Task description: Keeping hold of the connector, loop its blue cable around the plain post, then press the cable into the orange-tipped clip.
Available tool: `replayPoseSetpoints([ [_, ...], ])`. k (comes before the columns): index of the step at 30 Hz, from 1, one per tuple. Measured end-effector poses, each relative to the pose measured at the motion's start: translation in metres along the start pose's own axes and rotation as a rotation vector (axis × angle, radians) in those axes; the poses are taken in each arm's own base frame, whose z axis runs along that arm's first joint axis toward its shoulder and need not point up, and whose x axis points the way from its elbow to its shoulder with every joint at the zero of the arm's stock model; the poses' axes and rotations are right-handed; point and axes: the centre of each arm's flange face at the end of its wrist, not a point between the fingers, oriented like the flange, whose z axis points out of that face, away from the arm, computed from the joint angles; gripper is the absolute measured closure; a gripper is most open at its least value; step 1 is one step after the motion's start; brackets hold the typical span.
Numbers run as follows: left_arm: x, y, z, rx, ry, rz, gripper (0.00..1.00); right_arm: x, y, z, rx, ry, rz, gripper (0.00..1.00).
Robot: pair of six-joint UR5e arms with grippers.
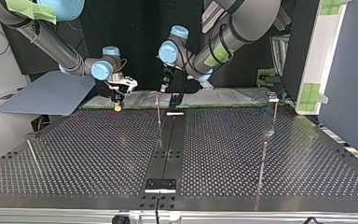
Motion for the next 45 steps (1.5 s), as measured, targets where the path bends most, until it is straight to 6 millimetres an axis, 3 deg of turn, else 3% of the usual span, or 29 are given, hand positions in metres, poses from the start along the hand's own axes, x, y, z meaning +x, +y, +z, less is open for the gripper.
replayPoseSetpoints([
  [19, 0.0, 0.001, -0.003, -0.011, 0.012, 0.011, 0.0, -0.003, 0.002, 0.001, -0.003, -0.001, 0.001, 1.0],
  [34, -0.035, 0.002, -0.042, -0.039, -0.086, -0.07, 0.0, -0.005, 0.004, 0.0, -0.006, -0.014, 0.001, 1.0],
  [45, -0.057, 0.007, -0.084, -0.02, -0.126, -0.194, 0.0, -0.005, 0.004, -0.001, -0.007, -0.017, 0.004, 1.0],
])
